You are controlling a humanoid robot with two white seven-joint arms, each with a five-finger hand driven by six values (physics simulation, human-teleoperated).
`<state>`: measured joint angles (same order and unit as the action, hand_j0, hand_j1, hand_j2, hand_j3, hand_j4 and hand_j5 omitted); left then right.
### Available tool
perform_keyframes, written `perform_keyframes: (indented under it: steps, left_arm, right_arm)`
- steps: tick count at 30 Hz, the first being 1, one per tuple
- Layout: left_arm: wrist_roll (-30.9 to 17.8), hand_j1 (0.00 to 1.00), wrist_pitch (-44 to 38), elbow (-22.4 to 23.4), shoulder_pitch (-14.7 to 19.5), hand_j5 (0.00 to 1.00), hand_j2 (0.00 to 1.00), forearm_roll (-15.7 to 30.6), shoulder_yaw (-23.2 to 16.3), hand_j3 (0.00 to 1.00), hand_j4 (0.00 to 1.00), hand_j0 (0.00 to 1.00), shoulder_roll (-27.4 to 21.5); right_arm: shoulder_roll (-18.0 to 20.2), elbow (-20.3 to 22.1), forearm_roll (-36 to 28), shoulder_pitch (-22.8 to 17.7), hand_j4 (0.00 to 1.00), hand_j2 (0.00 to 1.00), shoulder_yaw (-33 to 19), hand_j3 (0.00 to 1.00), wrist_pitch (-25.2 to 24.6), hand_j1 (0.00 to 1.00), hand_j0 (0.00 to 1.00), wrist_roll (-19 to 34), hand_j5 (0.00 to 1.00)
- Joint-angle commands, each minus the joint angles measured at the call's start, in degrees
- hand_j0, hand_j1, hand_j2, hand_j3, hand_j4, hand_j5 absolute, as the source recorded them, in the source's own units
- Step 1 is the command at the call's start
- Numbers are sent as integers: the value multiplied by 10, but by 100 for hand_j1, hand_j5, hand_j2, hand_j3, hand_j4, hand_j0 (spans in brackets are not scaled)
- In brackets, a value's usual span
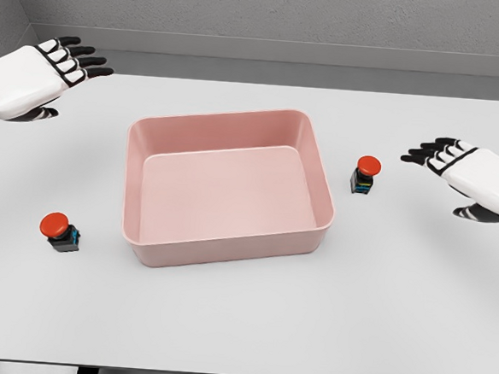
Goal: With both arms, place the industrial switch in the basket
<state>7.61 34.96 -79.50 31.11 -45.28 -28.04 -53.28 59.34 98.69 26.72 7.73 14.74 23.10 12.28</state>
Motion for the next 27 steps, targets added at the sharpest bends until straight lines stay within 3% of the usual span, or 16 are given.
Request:
perform_keyframes:
  steps: [1,4,9,12,14,17,21,27]
  left_arm:
    - [-1,100,0,-2,0,100,100,4,0,100,100,100,-2]
    - [-1,100,0,-12,-10,100,100,4,-6,100,100,100,-26]
    - [-3,100,0,-43,-33,100,100,0,-8,100,100,100,-110]
    - [-38,100,0,-44,-48,100,100,0,-8,100,100,100,-146]
    - [-64,100,0,-56,-60,100,100,0,-9,100,100,100,-163]
    - [-98,100,0,-81,-88,100,100,0,-10,100,100,100,-174]
    - [-115,100,0,-121,-117,100,100,-3,-10,100,100,100,-184]
    - [-150,100,0,-159,-142,100,100,-3,-10,100,100,100,-170]
  right_arm:
    - [2,3,-3,0,100,100,-2,100,0,100,100,0,100]
    - [2,6,-4,1,100,100,-3,100,8,100,100,-2,100]
    - [-4,-11,-6,19,100,100,-4,100,-9,100,100,0,100]
    - [-5,-18,-5,41,100,100,5,100,-49,100,100,1,100]
    - [-9,-19,-5,69,100,100,36,100,-69,100,100,24,100]
    - [-34,-27,-5,165,100,100,154,100,-156,100,100,95,100]
    - [-54,-28,-6,180,100,100,165,100,-191,100,100,163,100]
    - [-91,-36,-7,259,100,100,225,100,-224,100,100,208,100]
